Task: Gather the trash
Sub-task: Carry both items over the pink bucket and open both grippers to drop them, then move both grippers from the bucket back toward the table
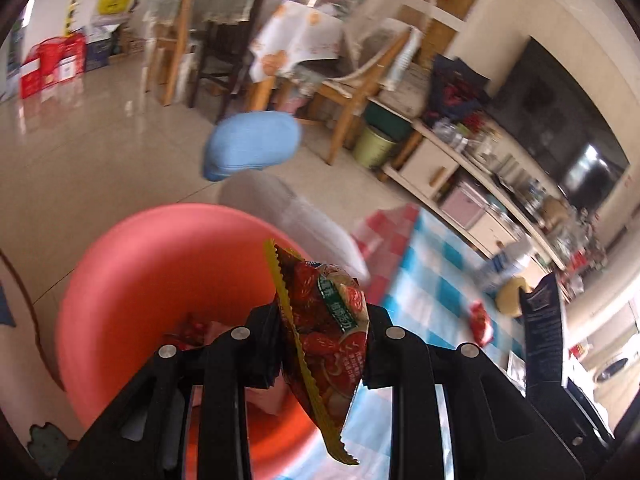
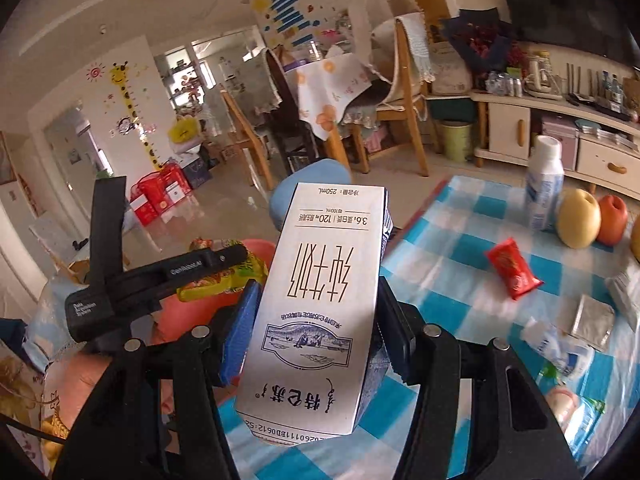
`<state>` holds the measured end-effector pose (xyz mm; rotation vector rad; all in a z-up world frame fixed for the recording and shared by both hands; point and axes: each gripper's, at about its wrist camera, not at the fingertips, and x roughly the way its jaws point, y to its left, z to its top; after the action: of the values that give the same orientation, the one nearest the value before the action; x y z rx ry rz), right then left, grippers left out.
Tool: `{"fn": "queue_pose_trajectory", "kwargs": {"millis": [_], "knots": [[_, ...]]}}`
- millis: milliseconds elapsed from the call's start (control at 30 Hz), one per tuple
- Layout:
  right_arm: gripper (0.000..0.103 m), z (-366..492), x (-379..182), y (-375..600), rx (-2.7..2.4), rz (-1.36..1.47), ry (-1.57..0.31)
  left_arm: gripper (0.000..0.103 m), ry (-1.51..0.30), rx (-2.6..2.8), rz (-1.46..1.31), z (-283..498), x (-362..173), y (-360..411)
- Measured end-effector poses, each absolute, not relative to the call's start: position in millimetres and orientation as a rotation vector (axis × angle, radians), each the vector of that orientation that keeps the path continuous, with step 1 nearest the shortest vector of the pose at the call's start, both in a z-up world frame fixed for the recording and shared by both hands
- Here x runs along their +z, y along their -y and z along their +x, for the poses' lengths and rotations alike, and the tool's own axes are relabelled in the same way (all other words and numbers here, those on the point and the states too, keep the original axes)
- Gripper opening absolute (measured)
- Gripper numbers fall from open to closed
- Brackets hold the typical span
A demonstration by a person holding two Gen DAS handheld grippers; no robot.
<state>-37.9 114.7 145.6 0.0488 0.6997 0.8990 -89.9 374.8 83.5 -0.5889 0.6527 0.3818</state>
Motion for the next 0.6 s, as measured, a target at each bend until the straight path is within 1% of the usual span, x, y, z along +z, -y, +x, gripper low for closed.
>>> {"fn": "queue_pose_trajectory", "kwargs": {"millis": [200,400,467,533,600], "knots": [[0.059,-44.4,150.2,-195.2,1.01,0.006,-0.706,0.03,-0.678,0.488,-0.665,-105.8,66.7,-421.7],[0.06,-44.5,134.3,-253.0,1.067,-0.037,-0.744,0.032,-0.715,0.546,-0.704,-111.3,52.1,-448.3],[0.07,-44.9,125.0,-257.6,1.044,-0.041,-0.76,0.043,-0.738,0.578,-0.714,-111.0,46.9,-455.1],[0.086,-42.8,118.5,-251.4,1.031,0.0,-0.768,0.073,-0.747,0.624,-0.736,-114.8,42.7,-461.0],[0.089,-40.4,116.8,-241.0,1.014,0.033,-0.766,0.076,-0.743,0.646,-0.738,-116.8,42.7,-461.7]]}}
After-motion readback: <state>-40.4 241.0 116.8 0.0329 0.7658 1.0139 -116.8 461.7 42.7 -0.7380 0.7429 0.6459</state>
